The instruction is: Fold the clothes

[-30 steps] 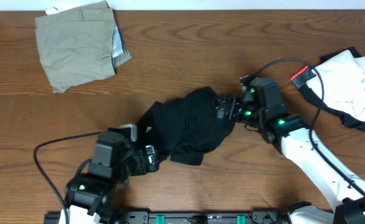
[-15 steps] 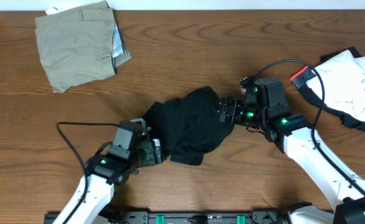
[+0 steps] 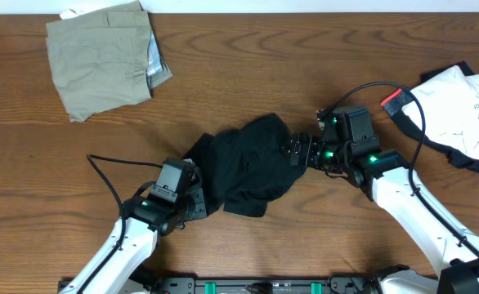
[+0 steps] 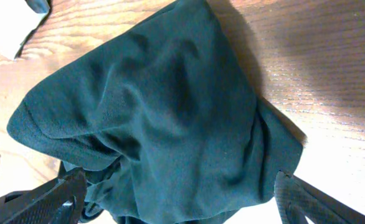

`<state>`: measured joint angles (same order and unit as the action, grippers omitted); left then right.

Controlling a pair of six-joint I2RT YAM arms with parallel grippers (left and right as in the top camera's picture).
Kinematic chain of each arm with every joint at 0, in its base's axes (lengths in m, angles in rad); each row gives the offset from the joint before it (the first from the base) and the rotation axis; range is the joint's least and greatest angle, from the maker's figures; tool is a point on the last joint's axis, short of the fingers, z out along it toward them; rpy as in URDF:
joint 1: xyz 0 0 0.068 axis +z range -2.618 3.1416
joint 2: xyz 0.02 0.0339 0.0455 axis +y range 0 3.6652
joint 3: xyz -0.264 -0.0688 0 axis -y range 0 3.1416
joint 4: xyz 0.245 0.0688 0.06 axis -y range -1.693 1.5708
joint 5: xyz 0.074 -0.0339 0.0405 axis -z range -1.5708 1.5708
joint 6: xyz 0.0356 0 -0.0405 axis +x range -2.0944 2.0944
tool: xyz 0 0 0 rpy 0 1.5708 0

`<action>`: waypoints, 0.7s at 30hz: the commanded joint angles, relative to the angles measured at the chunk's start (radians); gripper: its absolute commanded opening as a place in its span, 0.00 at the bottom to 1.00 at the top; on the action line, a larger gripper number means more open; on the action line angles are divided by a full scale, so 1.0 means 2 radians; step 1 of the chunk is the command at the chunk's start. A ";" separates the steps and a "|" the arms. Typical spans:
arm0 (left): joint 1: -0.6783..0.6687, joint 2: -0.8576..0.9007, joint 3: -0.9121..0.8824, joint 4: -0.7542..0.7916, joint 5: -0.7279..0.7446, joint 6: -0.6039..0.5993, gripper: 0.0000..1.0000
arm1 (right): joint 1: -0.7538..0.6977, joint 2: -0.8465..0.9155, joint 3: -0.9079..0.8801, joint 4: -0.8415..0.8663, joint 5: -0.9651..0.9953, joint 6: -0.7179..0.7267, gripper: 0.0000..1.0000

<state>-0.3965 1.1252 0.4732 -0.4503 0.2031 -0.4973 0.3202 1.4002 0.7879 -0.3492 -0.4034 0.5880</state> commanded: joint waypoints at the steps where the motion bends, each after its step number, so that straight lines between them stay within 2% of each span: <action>1: -0.002 0.001 0.005 -0.008 0.000 0.001 0.28 | 0.004 0.004 -0.002 -0.002 0.005 -0.002 0.94; 7: -0.002 0.001 0.009 -0.009 0.036 0.001 0.06 | 0.004 0.004 -0.002 -0.001 -0.024 0.001 0.93; 15: -0.002 -0.023 0.028 -0.021 0.054 0.001 0.06 | 0.027 0.004 -0.002 -0.001 -0.056 0.001 0.82; 21: -0.002 -0.069 0.069 -0.077 0.049 0.003 0.06 | 0.072 0.004 -0.002 0.014 0.000 0.011 0.82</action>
<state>-0.3965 1.0317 0.5560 -0.5808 0.2924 -0.4973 0.4286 1.4002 0.7879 -0.3283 -0.4652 0.5938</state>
